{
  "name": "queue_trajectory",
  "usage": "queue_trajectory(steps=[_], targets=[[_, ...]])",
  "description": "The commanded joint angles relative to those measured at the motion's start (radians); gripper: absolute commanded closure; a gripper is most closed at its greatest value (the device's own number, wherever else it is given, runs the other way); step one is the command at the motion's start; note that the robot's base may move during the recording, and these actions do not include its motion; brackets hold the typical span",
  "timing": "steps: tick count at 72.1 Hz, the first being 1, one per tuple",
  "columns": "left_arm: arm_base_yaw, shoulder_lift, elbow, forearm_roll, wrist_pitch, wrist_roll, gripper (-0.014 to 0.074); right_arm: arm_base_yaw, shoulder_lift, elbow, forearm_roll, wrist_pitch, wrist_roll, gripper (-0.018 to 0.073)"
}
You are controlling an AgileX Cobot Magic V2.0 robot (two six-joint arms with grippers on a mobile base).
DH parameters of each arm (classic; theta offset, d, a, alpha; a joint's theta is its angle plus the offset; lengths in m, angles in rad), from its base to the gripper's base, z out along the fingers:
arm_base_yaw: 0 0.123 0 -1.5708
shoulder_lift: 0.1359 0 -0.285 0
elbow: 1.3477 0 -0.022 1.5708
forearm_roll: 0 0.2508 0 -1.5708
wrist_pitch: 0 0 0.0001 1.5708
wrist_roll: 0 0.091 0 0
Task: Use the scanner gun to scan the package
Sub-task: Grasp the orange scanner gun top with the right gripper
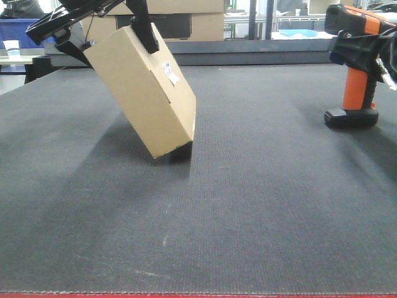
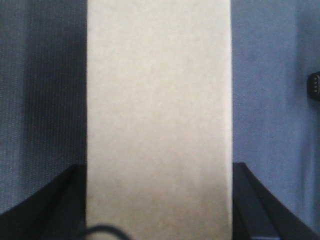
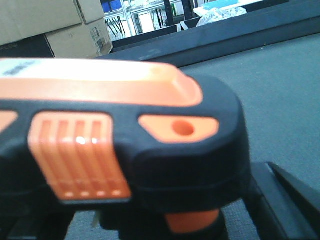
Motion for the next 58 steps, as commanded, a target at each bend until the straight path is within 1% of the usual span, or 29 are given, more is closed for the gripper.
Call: queue_trajectory(steps=[1, 8, 12, 20, 32, 35, 36, 37, 38, 41, 47, 51, 58], targets=[[-0.003, -0.014, -0.001, -0.009, -0.010, -0.002, 0.0707, -0.005, 0.001, -0.004, 0.011, -0.030, -0.007, 0.0008], [-0.003, -0.014, -0.001, -0.009, -0.010, -0.002, 0.0707, -0.005, 0.001, -0.004, 0.013, -0.032, -0.007, 0.0015], [-0.003, -0.014, -0.001, -0.009, -0.010, -0.002, 0.0707, -0.005, 0.001, -0.004, 0.013, -0.034, -0.007, 0.0042], [-0.003, -0.014, -0.001, -0.009, -0.010, -0.002, 0.0707, -0.005, 0.001, -0.004, 0.013, -0.034, -0.007, 0.0160], [-0.003, -0.014, -0.001, -0.009, -0.010, -0.002, 0.0707, -0.005, -0.001, -0.004, 0.013, -0.034, -0.007, 0.0454], [-0.003, -0.014, -0.001, -0.009, -0.017, -0.002, 0.0707, -0.005, -0.008, 0.000, 0.013, -0.034, -0.007, 0.0552], [-0.003, -0.014, -0.001, -0.009, -0.017, -0.002, 0.0707, -0.005, -0.009, 0.000, 0.009, -0.034, -0.007, 0.0568], [-0.003, -0.014, -0.001, -0.011, -0.023, -0.004, 0.0707, -0.005, -0.014, 0.002, 0.003, -0.032, -0.007, 0.0620], [-0.003, -0.014, -0.001, -0.011, -0.027, -0.007, 0.0707, -0.005, -0.018, 0.004, 0.000, -0.032, -0.007, 0.0636], [-0.003, -0.014, -0.001, -0.011, -0.036, -0.016, 0.0707, -0.005, -0.032, 0.011, -0.025, -0.025, -0.007, 0.0729], [-0.003, -0.014, -0.003, -0.012, -0.045, -0.019, 0.0707, -0.005, -0.069, 0.018, -0.029, 0.005, -0.014, 0.0727], [-0.003, -0.014, -0.003, -0.012, -0.045, -0.019, 0.0707, -0.005, -0.094, 0.022, -0.050, 0.029, -0.034, 0.0727], [-0.003, -0.014, -0.003, -0.017, -0.045, -0.019, 0.0707, 0.000, -0.141, 0.022, -0.070, 0.081, -0.138, 0.0727]])
